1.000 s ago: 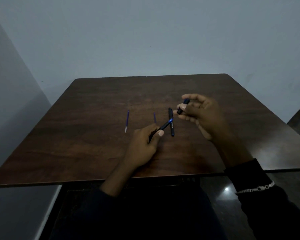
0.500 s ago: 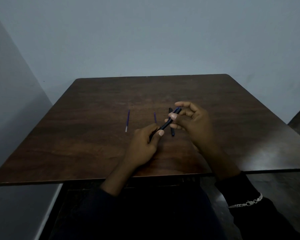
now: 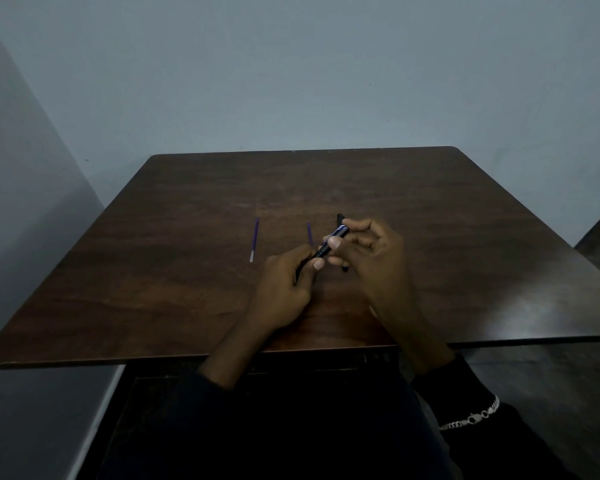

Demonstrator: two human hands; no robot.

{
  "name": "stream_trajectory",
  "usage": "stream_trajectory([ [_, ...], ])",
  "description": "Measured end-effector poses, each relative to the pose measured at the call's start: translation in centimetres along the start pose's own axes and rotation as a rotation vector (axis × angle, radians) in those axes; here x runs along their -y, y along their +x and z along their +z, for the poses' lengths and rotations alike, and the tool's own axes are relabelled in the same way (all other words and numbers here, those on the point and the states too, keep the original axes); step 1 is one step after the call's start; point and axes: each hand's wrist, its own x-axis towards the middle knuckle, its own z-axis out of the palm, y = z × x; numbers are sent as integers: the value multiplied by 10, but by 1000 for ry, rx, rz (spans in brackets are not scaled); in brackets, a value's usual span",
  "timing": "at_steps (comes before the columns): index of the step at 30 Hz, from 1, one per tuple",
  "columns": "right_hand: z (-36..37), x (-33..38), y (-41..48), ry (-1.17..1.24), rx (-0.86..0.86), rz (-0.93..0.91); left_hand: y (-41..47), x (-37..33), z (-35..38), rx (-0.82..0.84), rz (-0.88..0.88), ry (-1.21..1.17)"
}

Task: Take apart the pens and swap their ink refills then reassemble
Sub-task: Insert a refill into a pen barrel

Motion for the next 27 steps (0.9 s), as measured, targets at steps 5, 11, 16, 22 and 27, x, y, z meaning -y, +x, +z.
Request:
stream_trajectory([
  [5, 4, 3, -2, -8, -8, -9, 0, -2, -2, -5, -8, -11],
  [11, -2, 3, 1, -75, 25, -7, -1, -6, -1, 26, -18, 2],
  [16, -6, 7, 7, -148, 21, 8, 1, -10, -3, 64, -46, 25],
  [22, -25, 24, 26, -269, 45, 32, 15, -27, -2, 131, -43, 50],
  [27, -44, 40, 51, -351, 36, 51, 50, -48, 9, 193, -172, -24],
])
